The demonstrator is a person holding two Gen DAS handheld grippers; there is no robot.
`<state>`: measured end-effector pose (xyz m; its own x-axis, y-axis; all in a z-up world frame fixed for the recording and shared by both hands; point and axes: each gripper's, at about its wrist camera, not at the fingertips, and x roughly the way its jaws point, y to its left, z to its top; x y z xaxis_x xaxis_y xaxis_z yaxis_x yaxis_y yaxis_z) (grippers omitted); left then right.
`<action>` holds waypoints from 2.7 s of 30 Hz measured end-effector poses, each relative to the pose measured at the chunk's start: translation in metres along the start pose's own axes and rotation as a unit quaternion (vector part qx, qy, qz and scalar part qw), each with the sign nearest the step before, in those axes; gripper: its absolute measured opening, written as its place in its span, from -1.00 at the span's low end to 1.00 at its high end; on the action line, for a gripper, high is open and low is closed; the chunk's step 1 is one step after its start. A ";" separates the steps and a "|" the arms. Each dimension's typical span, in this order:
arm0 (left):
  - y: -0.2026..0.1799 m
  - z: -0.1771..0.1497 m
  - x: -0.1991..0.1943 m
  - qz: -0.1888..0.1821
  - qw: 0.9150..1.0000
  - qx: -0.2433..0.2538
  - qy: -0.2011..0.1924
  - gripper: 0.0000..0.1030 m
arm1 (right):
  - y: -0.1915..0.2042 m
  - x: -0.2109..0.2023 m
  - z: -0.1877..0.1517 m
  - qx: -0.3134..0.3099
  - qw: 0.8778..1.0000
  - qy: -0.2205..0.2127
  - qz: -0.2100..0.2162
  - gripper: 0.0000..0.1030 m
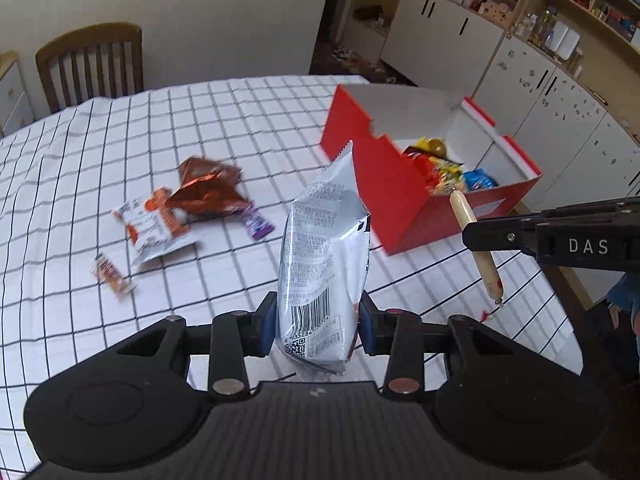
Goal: Organize snacks
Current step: 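Carry the silver packet and sausage stick over the red shoebox with both tools, then open both tools to drop the silver packet and sausage stick into the box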
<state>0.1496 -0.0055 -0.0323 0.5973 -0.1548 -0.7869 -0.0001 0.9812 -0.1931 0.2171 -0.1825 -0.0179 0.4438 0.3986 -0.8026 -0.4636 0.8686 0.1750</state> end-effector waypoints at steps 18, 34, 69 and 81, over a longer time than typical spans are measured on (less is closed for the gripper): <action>-0.088 0.053 0.008 -0.007 0.999 0.014 -0.037 -0.25 | -0.082 -0.052 0.032 -0.008 0.998 -0.055 0.000 -0.84; -0.137 0.089 0.044 0.010 0.999 0.007 -0.040 -0.25 | -0.152 -0.058 0.056 -0.011 0.997 -0.076 0.004 -0.84; -0.155 0.164 0.180 0.084 0.995 -0.018 0.059 -0.24 | -0.231 0.032 0.080 0.021 1.000 -0.002 -0.017 -0.84; -0.156 0.157 0.201 0.105 0.990 -0.004 0.095 -0.23 | -0.229 0.057 0.071 0.020 0.999 0.037 -0.024 -0.84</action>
<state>0.3956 -0.1719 -0.0685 0.4214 0.0333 -0.9063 -0.1153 0.9932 -0.0171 0.4031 -0.3379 -0.0635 0.4059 0.3343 -0.8506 -0.4106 0.8982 0.1570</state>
